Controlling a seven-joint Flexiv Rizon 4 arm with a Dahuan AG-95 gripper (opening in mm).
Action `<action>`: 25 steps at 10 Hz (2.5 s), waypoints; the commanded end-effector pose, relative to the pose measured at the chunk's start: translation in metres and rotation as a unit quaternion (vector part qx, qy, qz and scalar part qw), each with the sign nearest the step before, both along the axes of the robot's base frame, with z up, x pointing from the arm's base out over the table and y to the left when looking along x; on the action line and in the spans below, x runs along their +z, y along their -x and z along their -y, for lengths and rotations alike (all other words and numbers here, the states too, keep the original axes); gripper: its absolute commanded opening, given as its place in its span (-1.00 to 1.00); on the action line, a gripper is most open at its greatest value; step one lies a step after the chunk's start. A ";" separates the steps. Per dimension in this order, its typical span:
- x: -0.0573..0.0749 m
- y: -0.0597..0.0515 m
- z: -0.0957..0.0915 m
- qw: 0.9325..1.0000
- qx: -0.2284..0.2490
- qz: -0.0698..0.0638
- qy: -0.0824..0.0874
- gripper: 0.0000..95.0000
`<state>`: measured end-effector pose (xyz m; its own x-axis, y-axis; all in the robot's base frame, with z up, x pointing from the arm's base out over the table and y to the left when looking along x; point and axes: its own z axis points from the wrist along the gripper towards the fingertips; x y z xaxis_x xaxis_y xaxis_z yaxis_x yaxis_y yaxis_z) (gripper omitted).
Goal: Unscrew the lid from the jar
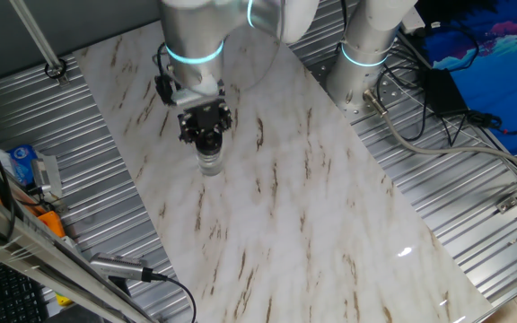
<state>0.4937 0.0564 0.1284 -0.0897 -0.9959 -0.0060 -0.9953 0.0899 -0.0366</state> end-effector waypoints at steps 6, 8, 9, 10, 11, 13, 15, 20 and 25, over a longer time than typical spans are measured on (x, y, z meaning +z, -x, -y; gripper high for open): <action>-0.004 -0.004 -0.009 0.994 -0.061 -0.024 0.084 -1.00; -0.005 -0.003 -0.012 0.992 -0.065 -0.026 0.101 -1.00; -0.005 -0.002 -0.014 0.992 -0.065 -0.027 0.108 -1.00; -0.006 -0.001 -0.016 0.991 -0.063 -0.026 0.119 -1.00; -0.006 0.001 -0.018 0.990 -0.064 -0.026 0.125 -1.00; -0.006 0.003 -0.023 0.987 -0.061 -0.025 0.148 -1.00; -0.006 0.003 -0.024 0.983 -0.055 -0.025 0.171 -1.00; -0.005 0.003 -0.025 0.972 -0.037 -0.018 0.230 -1.00; -0.006 0.003 -0.025 0.970 -0.032 -0.019 0.240 -1.00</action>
